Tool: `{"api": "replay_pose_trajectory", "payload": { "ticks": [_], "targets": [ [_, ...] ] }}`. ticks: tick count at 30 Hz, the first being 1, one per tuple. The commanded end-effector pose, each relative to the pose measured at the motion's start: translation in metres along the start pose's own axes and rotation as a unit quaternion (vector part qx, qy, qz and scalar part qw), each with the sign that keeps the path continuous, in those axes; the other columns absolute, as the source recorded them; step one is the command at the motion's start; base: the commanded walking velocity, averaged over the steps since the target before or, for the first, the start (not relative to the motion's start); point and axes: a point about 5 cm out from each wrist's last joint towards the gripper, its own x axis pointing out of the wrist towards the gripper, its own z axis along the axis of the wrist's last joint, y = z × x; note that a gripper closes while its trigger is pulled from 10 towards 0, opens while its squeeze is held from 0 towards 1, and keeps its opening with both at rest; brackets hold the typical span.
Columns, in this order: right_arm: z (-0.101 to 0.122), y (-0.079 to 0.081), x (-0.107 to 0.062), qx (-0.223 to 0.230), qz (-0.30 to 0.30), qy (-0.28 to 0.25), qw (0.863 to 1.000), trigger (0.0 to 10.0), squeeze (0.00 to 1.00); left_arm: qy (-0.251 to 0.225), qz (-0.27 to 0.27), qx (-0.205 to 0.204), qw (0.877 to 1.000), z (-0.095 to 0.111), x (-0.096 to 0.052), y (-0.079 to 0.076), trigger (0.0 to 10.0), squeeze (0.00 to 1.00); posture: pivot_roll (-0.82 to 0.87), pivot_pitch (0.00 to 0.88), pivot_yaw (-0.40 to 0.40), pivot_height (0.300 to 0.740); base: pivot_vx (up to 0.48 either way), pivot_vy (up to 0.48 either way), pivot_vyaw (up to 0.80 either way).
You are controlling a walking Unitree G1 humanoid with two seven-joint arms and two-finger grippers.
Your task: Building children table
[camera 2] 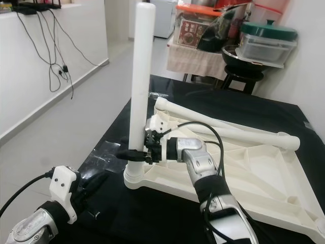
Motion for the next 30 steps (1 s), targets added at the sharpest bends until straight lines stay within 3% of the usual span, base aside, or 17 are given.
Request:
{"api": "replay_pose_trajectory", "payload": {
  "ticks": [1,2,3,4,5,6,8,11,19,20,21,25,28,30],
  "targets": [
    [-0.013,0.003,0.006,0.023,-0.084,0.001,0.996,0.0,0.00,-0.004,-0.003,-0.002,1.000,0.002,0.000,-0.003,10.0,0.00,0.11,0.000,-0.123,0.740,0.000,0.000,0.00],
    [-0.022,0.005,0.013,0.036,-0.163,-0.002,0.986,0.0,0.00,-0.004,-0.003,-0.002,1.000,0.002,-0.001,-0.002,10.0,0.00,0.11,0.000,-0.123,0.740,0.000,0.000,0.00],
    [-0.022,0.005,0.013,0.036,-0.163,-0.002,0.986,0.0,0.00,-0.004,-0.003,-0.002,1.000,0.002,-0.001,-0.002,10.0,0.00,0.11,0.000,-0.123,0.740,0.000,0.000,0.00],
    [-0.061,0.041,0.030,0.105,-0.325,0.051,0.939,0.0,0.00,-0.004,-0.002,-0.003,1.000,0.003,-0.002,-0.001,10.0,0.00,0.10,0.010,-0.109,0.740,0.000,0.000,0.00],
    [-0.061,0.041,0.030,0.105,-0.325,0.051,0.939,0.0,0.00,-0.004,-0.002,-0.003,1.000,0.003,-0.002,-0.001,10.0,0.00,0.10,0.010,-0.109,0.740,0.000,0.000,0.00],
    [-0.070,0.059,0.037,0.098,-0.307,0.077,0.944,0.0,0.00,-0.004,-0.001,-0.003,1.000,0.004,-0.002,0.000,10.0,0.00,0.10,0.010,-0.109,0.740,0.000,0.000,0.00],
    [-0.056,0.049,0.034,0.106,-0.316,0.033,0.942,0.0,0.00,-0.004,0.001,-0.003,1.000,0.003,-0.002,0.002,10.0,0.00,0.07,0.000,-0.095,0.740,0.000,0.000,0.00],
    [-0.053,0.041,0.029,0.113,-0.323,0.022,0.940,0.0,0.00,-0.005,-0.003,-0.007,1.000,0.003,0.000,0.003,10.0,0.00,0.08,0.000,-0.113,0.740,0.000,0.000,0.00],
    [-0.060,0.054,0.035,0.112,-0.296,0.045,0.948,0.0,0.00,-0.007,-0.003,-0.005,1.000,0.004,0.002,0.003,10.0,0.00,0.09,0.000,-0.113,0.740,0.000,0.000,0.00],
    [-0.057,0.057,0.037,0.112,-0.292,0.045,0.949,10.0,0.00,-0.008,0.001,-0.005,1.000,0.004,0.002,0.002,10.0,0.00,0.09,0.000,-0.116,0.740,0.000,0.000,0.00],
    [-0.053,0.060,0.040,0.111,-0.261,0.043,0.958,10.0,1.00,-0.009,0.003,-0.005,1.000,0.004,0.003,0.002,10.0,0.00,0.09,0.000,-0.119,0.740,0.000,0.000,0.00],
    [-0.049,0.062,0.041,0.108,-0.233,0.040,0.966,10.0,1.00,-0.010,0.004,-0.006,1.000,0.004,0.004,0.002,10.0,0.00,0.09,0.000,-0.119,0.740,0.000,0.000,0.00],
    [-0.032,0.046,0.035,0.057,-0.137,0.028,0.989,10.0,1.00,-0.009,0.001,-0.009,1.000,0.002,0.005,0.001,10.0,0.00,0.10,0.000,-0.120,0.740,0.000,0.000,0.00],
    [-0.029,0.042,0.032,0.049,-0.120,0.026,0.991,10.0,1.00,-0.009,0.001,-0.009,1.000,0.002,0.006,0.001,10.0,0.00,0.10,0.000,-0.120,0.740,0.000,0.000,0.00]
  ]
}}
